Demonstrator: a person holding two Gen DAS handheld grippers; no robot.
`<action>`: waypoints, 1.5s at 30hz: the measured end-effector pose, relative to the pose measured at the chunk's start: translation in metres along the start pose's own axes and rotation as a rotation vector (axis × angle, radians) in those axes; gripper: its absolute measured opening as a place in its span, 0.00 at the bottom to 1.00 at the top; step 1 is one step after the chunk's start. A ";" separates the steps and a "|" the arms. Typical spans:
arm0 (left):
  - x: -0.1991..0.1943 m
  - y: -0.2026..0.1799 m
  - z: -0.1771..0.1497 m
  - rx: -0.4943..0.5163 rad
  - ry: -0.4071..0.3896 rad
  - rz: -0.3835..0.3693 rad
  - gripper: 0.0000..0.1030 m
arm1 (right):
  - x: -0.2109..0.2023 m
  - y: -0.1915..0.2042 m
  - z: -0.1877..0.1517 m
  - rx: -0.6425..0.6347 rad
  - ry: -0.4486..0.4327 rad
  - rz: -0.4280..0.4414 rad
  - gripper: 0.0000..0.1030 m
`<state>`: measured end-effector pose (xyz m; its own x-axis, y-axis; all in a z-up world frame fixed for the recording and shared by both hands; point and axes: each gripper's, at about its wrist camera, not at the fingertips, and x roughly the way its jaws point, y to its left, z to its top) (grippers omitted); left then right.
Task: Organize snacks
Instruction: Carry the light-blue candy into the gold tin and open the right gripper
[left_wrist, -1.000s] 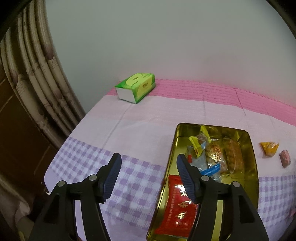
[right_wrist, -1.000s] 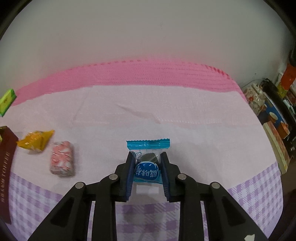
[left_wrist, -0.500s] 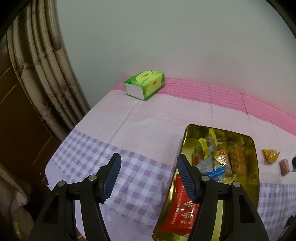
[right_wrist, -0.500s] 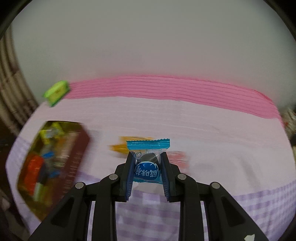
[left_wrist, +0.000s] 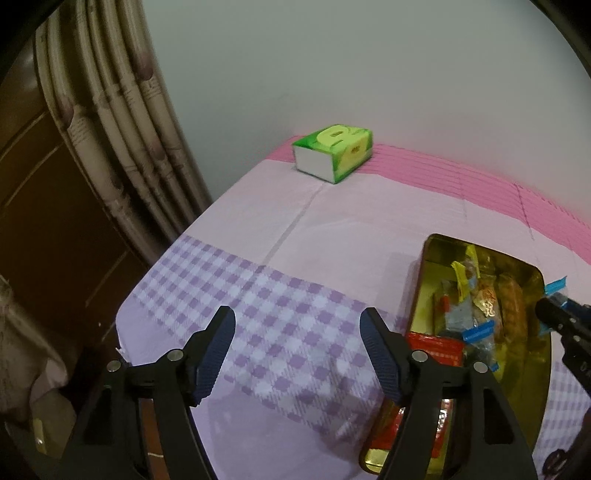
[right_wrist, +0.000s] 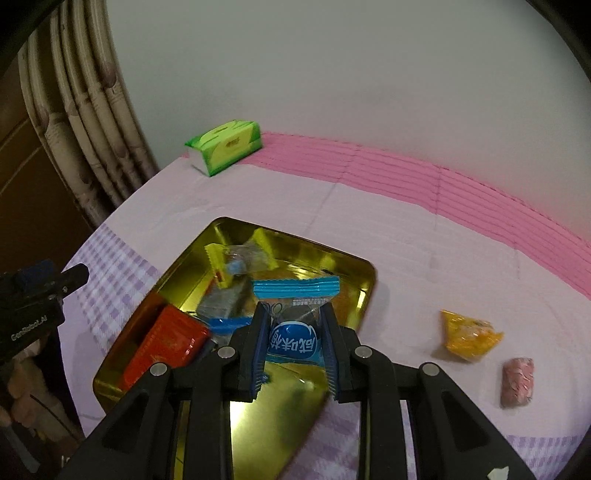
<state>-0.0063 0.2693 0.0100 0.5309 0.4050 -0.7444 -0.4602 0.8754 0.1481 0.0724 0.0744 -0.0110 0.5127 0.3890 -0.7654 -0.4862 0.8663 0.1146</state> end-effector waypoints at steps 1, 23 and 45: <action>0.001 0.001 0.000 -0.007 0.003 0.001 0.68 | 0.003 0.002 0.001 -0.002 0.004 0.000 0.24; 0.004 -0.003 -0.001 -0.012 0.029 -0.012 0.69 | 0.040 0.010 -0.003 -0.004 0.073 -0.029 0.25; 0.003 -0.008 -0.003 0.001 0.030 -0.016 0.69 | 0.035 0.012 -0.005 -0.004 0.058 -0.028 0.36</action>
<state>-0.0027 0.2625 0.0049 0.5168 0.3829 -0.7657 -0.4509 0.8821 0.1368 0.0807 0.0972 -0.0395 0.4843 0.3454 -0.8038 -0.4748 0.8755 0.0902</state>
